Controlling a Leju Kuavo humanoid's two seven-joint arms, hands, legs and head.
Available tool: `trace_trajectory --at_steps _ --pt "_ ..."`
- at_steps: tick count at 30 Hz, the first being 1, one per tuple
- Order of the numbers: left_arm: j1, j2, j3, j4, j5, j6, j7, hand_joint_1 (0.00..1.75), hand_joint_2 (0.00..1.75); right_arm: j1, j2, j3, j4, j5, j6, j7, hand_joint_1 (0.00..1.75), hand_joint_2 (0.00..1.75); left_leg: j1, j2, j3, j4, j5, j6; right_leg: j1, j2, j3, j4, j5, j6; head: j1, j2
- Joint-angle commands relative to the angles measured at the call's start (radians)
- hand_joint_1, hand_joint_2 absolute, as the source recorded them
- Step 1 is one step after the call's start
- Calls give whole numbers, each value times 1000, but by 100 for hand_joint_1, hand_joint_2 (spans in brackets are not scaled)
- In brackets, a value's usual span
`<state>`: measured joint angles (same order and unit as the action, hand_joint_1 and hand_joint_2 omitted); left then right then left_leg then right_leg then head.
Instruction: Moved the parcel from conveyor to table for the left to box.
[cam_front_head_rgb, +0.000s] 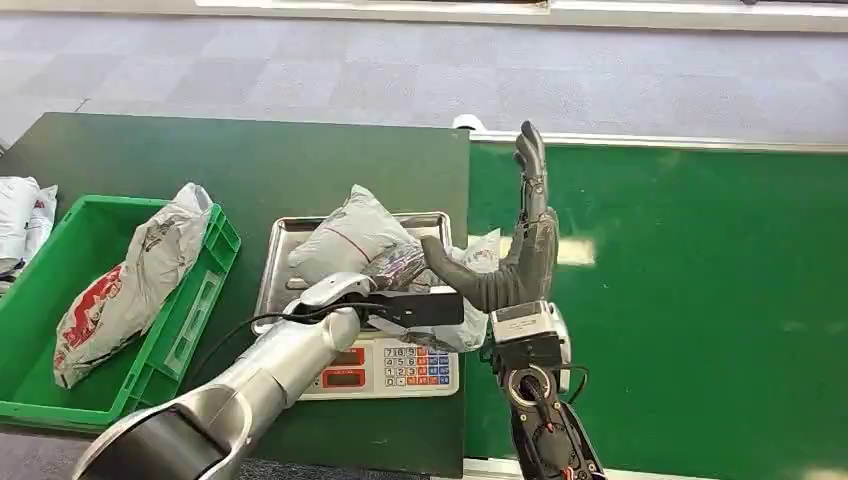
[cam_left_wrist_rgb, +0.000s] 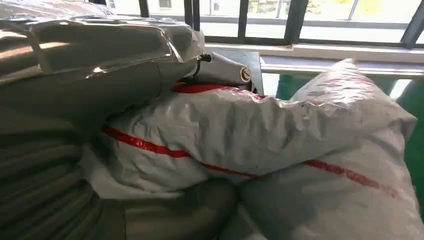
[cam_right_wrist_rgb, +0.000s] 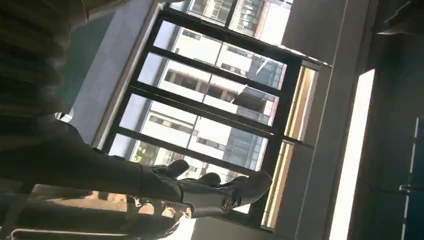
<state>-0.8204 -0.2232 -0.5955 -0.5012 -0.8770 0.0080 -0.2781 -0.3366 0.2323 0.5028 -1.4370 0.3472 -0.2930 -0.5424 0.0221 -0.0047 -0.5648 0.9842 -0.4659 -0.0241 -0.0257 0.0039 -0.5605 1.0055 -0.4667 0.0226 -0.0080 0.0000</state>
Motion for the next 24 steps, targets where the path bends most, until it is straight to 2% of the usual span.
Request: trace_trajectory --at_steps 1,6,8,11,13,18,21,24 --pt "32 3 -42 70 -28 -6 -5 152 175 -40 -23 -11 73 35 15 28 0 175 0 3 0 -5 4 2 1 2 -2 -5 5 -3 0 0" --pt "67 18 59 -67 39 87 -53 162 175 -27 -21 -16 55 52 22 36 0 175 0 2 2 -1 0 1 0 1 1 -1 1 -1 0 0" --pt "99 32 109 -167 87 121 -84 161 175 -25 -21 -16 49 55 23 38 0 175 0 2 1 -1 0 1 0 1 0 -1 1 -1 0 0" --pt "180 58 189 -405 201 182 -142 166 175 -20 -22 -15 52 54 23 39 0 175 0 3 -1 -2 1 2 0 2 -3 -2 2 -2 0 0" --pt "232 80 204 -563 238 219 -141 162 175 -16 -24 -14 59 49 13 40 0 175 0 5 -3 -3 1 2 1 4 -6 -3 3 -4 0 0" --pt "337 130 244 -945 348 350 -144 169 175 -16 -32 -11 81 26 -26 27 0 175 0 5 -9 0 -1 1 1 5 -11 0 1 -2 0 0" --pt "374 148 281 -1045 365 446 -159 175 175 -7 -41 -11 93 9 -55 13 0 175 1 9 -10 0 -2 2 2 6 -13 0 0 -3 0 0" --pt "394 163 327 -1053 347 523 -175 173 175 7 -50 -5 98 -2 -72 -5 0 175 0 10 -9 -2 -1 1 1 7 -13 -2 1 -2 0 0"
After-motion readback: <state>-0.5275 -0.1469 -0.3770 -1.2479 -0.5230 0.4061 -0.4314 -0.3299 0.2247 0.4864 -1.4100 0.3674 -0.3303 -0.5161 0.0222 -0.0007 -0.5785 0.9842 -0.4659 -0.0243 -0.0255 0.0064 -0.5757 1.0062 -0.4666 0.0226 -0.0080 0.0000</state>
